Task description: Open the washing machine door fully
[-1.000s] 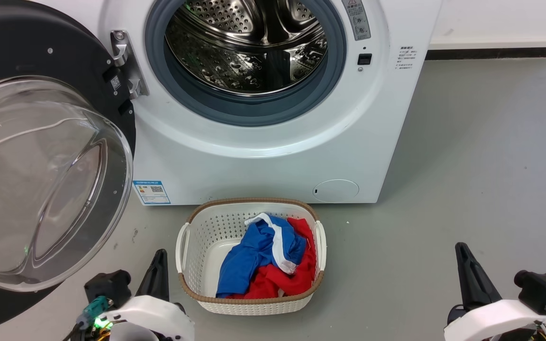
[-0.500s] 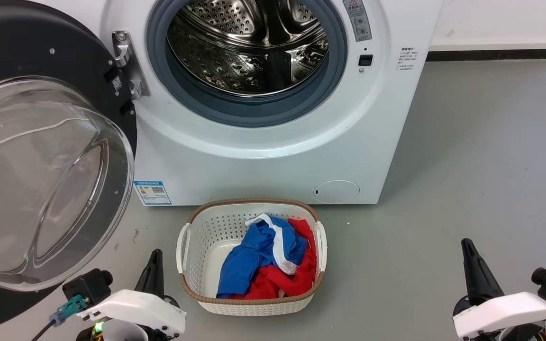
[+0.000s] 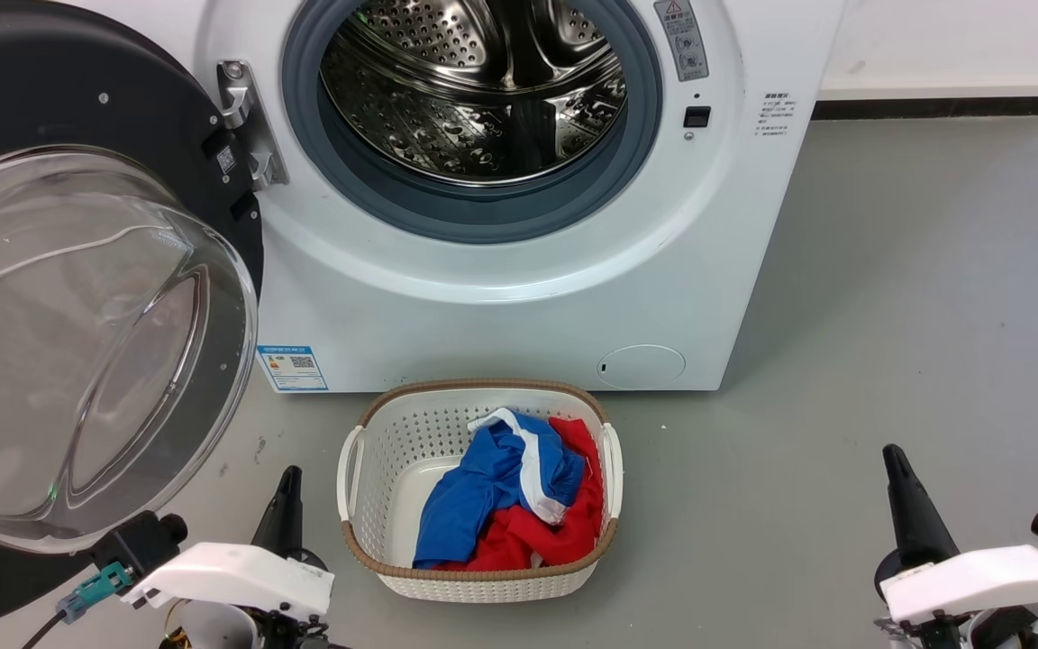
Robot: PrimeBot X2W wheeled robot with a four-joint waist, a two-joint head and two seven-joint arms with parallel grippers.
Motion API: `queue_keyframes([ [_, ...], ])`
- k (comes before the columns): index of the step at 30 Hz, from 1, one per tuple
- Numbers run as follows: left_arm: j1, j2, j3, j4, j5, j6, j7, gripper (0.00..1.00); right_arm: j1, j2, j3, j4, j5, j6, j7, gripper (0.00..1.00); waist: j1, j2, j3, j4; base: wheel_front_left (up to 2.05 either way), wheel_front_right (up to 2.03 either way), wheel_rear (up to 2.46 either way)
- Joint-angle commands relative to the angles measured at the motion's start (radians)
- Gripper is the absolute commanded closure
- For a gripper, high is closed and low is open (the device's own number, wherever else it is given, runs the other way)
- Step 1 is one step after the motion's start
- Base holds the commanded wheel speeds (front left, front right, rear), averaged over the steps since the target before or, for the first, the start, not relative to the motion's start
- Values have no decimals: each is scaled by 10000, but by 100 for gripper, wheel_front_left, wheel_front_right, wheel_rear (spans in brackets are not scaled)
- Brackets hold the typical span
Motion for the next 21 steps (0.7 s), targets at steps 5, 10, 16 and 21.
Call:
queue_keyframes([
  [5, -250, -66, 277, -163, -787, -201, 202, 100, -329, 12, -78, -27, 964, 1, 180, 100, 0, -1, -12, 10, 0, 0, 0],
  [10, -264, -138, 436, -176, -1319, -316, 351, 100, -363, 14, -117, 8, 1593, 1, 293, 100, 0, -1, -23, 18, 0, 0, 0],
  [16, -274, -204, 601, -187, -1824, -433, 500, 100, -430, 15, -155, 38, 2197, 1, 413, 100, 0, -1, -34, 26, 0, 0, 0],
  [21, -286, -268, 742, -203, -2303, -539, 632, 100, -480, 16, -189, 70, 2770, 1, 527, 100, 0, -1, -44, 34, 0, 0, 0],
])
